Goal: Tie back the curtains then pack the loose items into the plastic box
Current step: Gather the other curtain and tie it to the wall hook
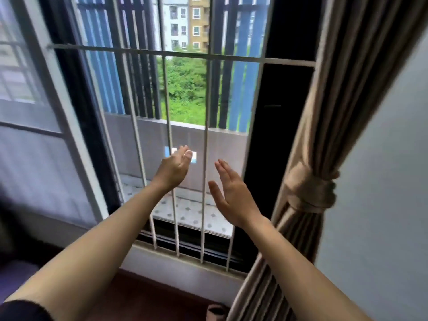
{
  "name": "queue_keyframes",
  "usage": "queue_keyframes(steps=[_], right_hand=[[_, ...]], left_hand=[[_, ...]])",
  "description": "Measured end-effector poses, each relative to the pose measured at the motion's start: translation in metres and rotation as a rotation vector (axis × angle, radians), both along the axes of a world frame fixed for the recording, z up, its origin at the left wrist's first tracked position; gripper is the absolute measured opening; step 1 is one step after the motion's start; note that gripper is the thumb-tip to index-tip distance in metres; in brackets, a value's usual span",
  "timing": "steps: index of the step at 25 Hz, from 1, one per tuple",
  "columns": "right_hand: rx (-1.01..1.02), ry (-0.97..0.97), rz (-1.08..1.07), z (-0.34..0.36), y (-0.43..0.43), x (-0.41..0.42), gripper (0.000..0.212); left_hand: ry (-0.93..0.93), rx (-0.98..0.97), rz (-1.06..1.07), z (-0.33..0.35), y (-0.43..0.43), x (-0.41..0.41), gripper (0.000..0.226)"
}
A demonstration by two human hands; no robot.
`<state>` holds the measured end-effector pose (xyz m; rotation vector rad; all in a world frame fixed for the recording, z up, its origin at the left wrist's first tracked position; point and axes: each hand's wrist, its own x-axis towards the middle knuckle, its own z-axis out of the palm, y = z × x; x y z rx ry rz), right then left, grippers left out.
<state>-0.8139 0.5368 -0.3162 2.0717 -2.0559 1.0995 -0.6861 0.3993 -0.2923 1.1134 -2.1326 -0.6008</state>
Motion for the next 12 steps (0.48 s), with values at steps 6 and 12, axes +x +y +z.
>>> queue_keyframes(steps=[6, 12], right_hand=[[0.245, 0.110, 0.215, 0.008, -0.137, 0.068, 0.066], [0.250, 0.161, 0.419, 0.053, -0.243, 0.164, 0.073]], left_hand=[[-0.342, 0.099, 0.193, -0.006, -0.103, 0.109, 0.056], [-0.536, 0.128, 0.379, 0.040, -0.163, 0.229, 0.059]])
